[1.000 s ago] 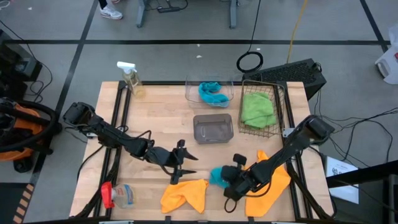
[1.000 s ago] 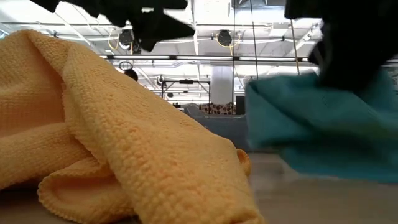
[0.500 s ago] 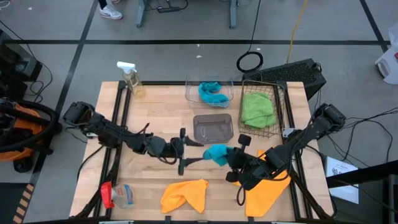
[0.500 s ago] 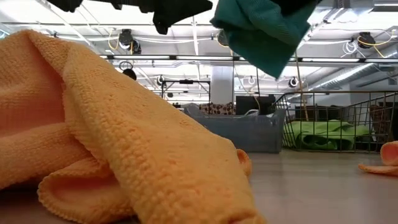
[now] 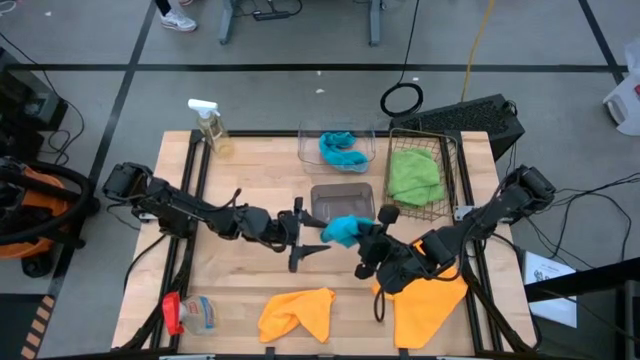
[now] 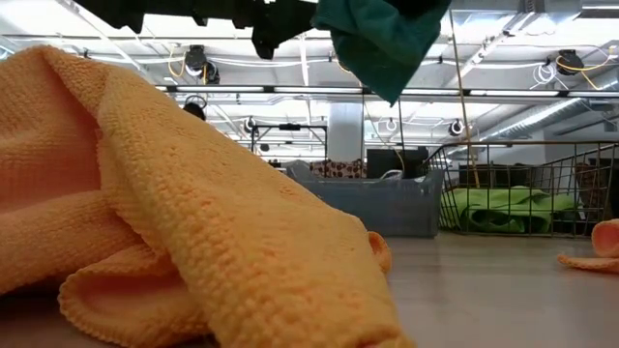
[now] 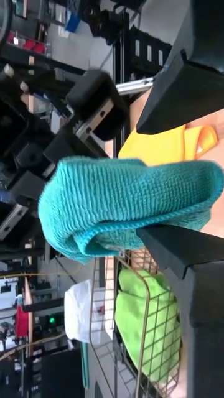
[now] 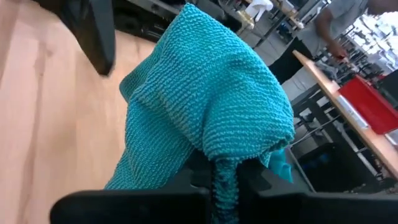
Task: Sort microfiber towel by color & place in baskets
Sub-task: Put the blue microfiber towel into the transparent bin
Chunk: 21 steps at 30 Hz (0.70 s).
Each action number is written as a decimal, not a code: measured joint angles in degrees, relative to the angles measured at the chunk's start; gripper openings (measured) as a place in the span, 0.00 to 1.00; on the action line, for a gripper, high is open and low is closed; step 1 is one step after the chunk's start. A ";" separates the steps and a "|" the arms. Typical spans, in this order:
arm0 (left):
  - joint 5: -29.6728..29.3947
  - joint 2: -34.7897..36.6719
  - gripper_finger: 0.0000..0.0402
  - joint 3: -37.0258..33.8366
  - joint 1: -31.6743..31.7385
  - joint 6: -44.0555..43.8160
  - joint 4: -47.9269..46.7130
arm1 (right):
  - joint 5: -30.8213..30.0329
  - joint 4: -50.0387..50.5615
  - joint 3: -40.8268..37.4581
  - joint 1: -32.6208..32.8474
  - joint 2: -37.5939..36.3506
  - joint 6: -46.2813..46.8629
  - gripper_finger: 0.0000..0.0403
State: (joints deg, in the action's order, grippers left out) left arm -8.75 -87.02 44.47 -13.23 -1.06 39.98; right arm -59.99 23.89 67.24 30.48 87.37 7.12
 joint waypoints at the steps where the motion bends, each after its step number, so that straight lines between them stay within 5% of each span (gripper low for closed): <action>1: 0.00 0.00 0.64 0.00 0.24 0.00 -0.02 | 0.04 -0.72 0.00 -0.38 0.00 -1.12 0.03; 13: -0.03 0.03 0.64 0.04 3.06 0.05 -8.20 | 0.70 1.71 0.08 -4.91 -6.24 -8.06 0.03; 21: -0.26 1.33 0.64 0.06 5.43 -1.60 -14.43 | 13.86 6.56 0.08 -18.01 -12.33 -11.28 0.03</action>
State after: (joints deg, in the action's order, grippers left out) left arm -9.01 -85.69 44.53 -7.80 -2.66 25.56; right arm -46.13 30.46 67.32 12.47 75.04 -4.16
